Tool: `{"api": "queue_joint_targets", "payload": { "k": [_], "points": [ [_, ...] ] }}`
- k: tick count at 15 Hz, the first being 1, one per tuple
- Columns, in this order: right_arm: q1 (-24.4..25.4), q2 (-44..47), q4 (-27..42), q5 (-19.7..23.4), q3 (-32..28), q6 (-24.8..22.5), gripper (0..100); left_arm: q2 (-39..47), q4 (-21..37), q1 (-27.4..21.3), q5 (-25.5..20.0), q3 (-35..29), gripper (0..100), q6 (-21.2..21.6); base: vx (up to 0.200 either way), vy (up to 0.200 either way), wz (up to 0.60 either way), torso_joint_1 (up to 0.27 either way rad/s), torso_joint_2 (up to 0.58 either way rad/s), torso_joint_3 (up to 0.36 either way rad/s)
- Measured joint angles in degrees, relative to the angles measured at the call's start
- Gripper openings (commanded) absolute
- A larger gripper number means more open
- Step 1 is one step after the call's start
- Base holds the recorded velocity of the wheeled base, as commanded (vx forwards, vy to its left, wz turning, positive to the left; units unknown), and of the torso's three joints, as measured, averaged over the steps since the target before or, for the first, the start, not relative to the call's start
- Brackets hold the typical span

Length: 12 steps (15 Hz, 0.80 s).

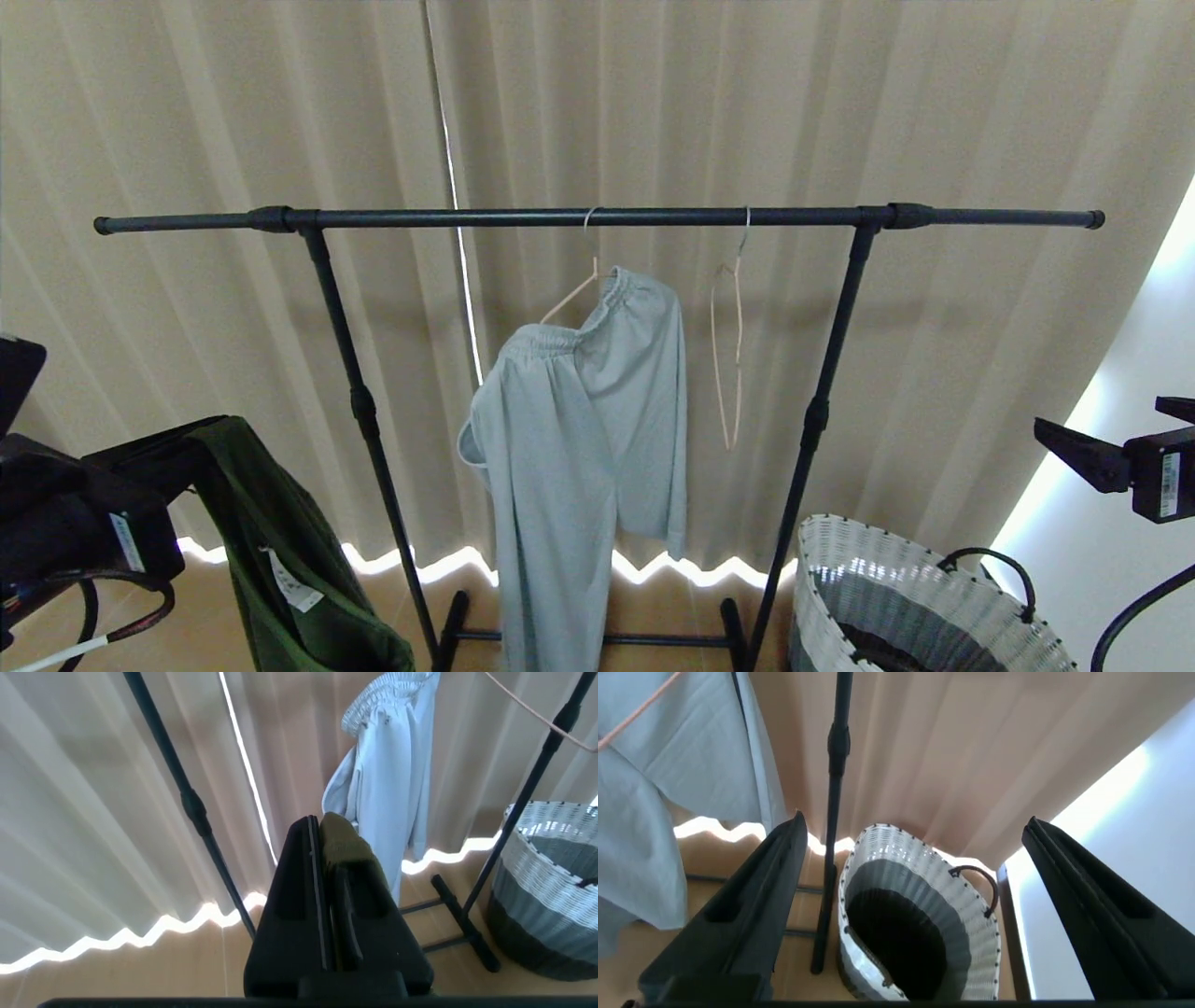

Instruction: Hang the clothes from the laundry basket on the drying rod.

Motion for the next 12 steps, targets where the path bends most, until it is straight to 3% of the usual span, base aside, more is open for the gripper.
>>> {"api": "queue_joint_targets", "payload": {
  "k": [2,12],
  "points": [
    [0.0,-0.52,0.0,-0.01,0.0,-0.06,100,-0.11,-0.02,0.0,0.04,0.26,0,0.26,0.2,0.0,0.0,0.007,0.0,0.0],
    [0.55,-1.49,0.13,0.24,0.0,-0.11,100,-0.35,-0.2,0.0,0.09,0.65,0,1.93,0.0,0.0,0.0,0.0,0.0,0.0]
  ]
}}
